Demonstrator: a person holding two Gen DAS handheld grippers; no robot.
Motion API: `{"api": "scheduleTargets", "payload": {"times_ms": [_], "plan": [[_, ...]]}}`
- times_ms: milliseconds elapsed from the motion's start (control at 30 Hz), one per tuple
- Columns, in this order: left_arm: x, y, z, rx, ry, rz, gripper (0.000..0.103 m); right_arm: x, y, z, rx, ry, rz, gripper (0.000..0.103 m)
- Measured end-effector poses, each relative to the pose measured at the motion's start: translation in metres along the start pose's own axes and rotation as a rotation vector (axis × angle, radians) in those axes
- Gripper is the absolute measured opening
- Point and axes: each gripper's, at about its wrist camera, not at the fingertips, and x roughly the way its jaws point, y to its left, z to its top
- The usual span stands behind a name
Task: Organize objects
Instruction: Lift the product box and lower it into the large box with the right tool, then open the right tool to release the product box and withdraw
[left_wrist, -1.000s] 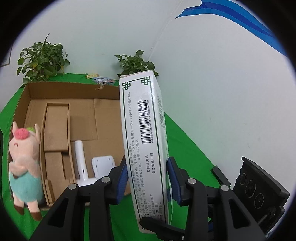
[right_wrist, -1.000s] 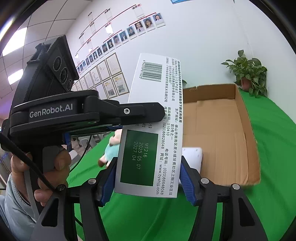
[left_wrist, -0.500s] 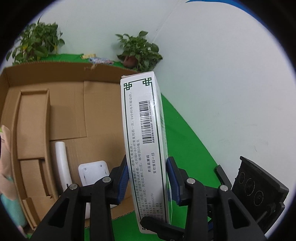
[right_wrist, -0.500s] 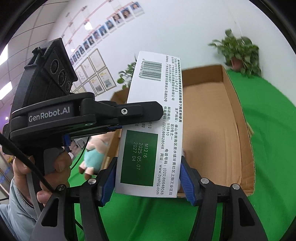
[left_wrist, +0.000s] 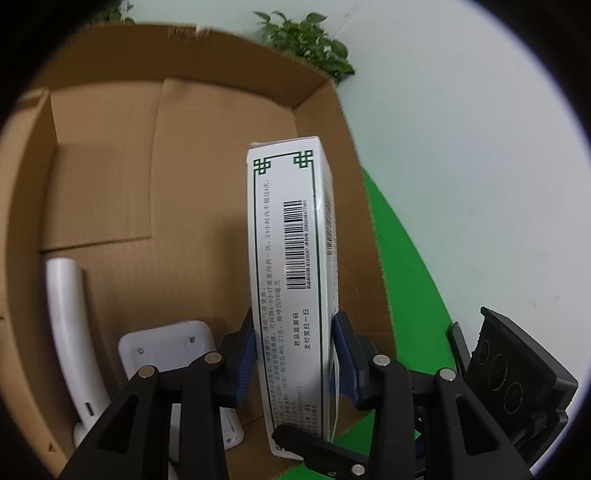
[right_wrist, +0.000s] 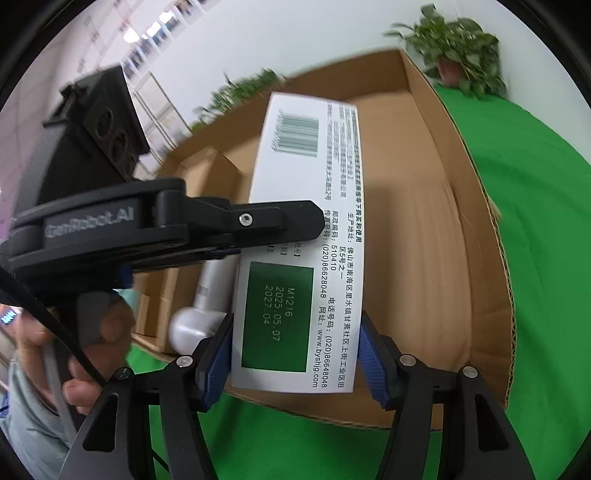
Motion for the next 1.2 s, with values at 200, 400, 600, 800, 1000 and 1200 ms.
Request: {"api": "scheduleTargets", "payload": {"times_ms": [200,400,600,800,1000,1200], "plan": [[0.025,0.012,-0.006,-0.039,0.049,0.018,0.043,0.023,-0.011,0.000,0.002,0.080,-0.081,0.059],[0.014,0.010,-0.012,-0.023,0.049,0.087,0.045,0.034,-0.006,0.003,-0.036,0.117,-0.147,0.059],[-0.039,0.000,-0.032,0.056,-0.069,0.160,0.045,0.035,-0.009,0.004,-0.027,0.129,-0.164,0.060],[-0.113,0.000,-0.067,0.102,-0.249,0.370,0.046,0.033,0.012,-0.019,-0.081,0.154,-0.259,0.061],[-0.155,0.016,-0.102,0.099,-0.408,0.553,0.062,0.017,0.024,-0.024,-0.069,0.094,-0.215,0.087],[-0.135,0.045,-0.127,0.110,-0.435,0.642,0.068,-0.011,0.047,-0.044,-0.102,-0.055,-0.242,0.100]]}}
